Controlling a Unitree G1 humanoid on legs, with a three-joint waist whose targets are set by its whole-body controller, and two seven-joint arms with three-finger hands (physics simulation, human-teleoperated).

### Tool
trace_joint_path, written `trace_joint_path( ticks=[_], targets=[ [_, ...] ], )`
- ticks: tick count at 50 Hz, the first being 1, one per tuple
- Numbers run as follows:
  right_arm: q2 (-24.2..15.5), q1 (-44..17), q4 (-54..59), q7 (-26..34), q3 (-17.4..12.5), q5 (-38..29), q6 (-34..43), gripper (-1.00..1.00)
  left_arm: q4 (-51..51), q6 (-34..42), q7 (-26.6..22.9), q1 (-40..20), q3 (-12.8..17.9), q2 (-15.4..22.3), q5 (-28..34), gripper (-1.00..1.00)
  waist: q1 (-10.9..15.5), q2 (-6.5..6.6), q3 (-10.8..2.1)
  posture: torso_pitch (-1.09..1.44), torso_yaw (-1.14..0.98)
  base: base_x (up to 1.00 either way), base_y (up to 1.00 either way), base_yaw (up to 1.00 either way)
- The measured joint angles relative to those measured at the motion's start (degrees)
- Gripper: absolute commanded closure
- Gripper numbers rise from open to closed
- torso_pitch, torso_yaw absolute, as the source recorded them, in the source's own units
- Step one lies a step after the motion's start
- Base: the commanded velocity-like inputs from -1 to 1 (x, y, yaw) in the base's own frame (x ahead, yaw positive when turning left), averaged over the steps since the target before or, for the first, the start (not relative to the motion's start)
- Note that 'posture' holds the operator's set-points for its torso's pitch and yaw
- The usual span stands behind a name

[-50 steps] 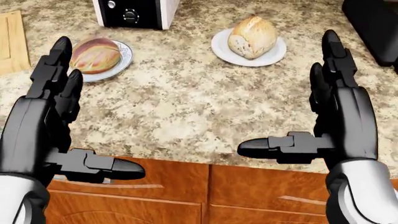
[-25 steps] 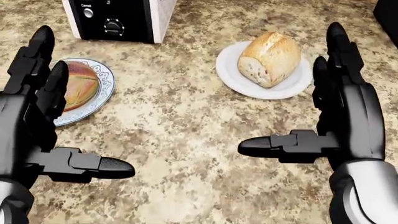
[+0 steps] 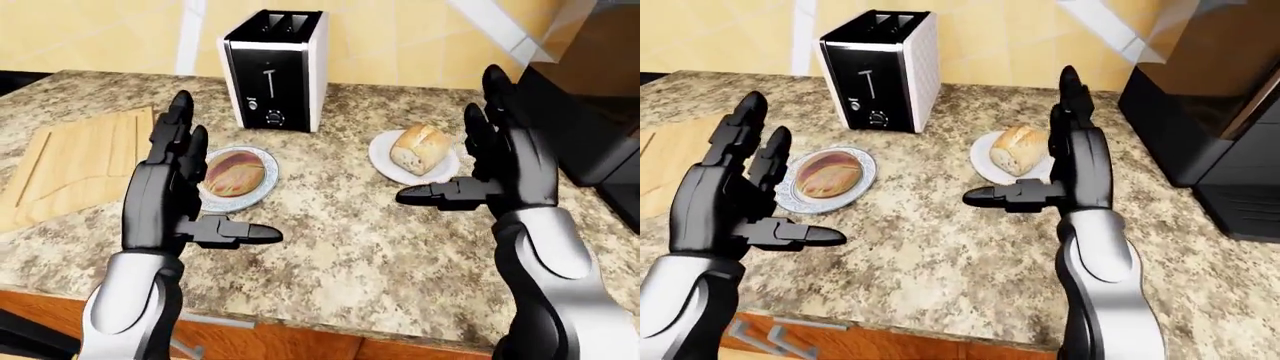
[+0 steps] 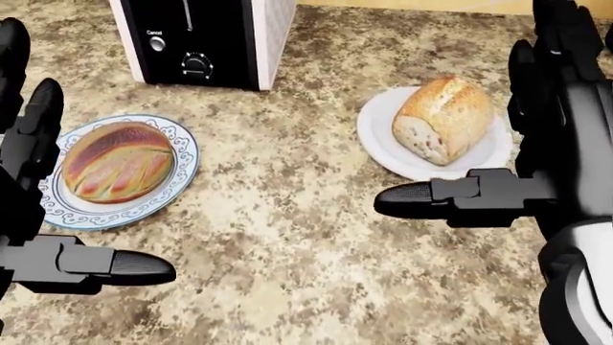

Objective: Place all breads on the cutting board.

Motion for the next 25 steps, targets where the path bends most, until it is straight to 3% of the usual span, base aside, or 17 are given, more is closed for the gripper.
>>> trace_joint_path(
  ticks=[7,25],
  targets=[
    [-1.8,-7.5,6.2,0.1,-0.7,-1.0,3.0,-1.0,-0.7,0.7,0.6,-0.7,0.6,0.5,-0.7,-1.0,0.1,-0.22,0.1,0.0,0.0,0.0,0.0,0.0],
    [-5.3,-22.0,43.7,-4.2,-0.2,-3.3,-13.2,-1.0,2.6,-2.5,0.7,-0.1,-0.7,0.0,-0.6,-1.0,-0.1,0.2,0.33,0.0,0.0,0.0,0.0,0.0]
  ],
)
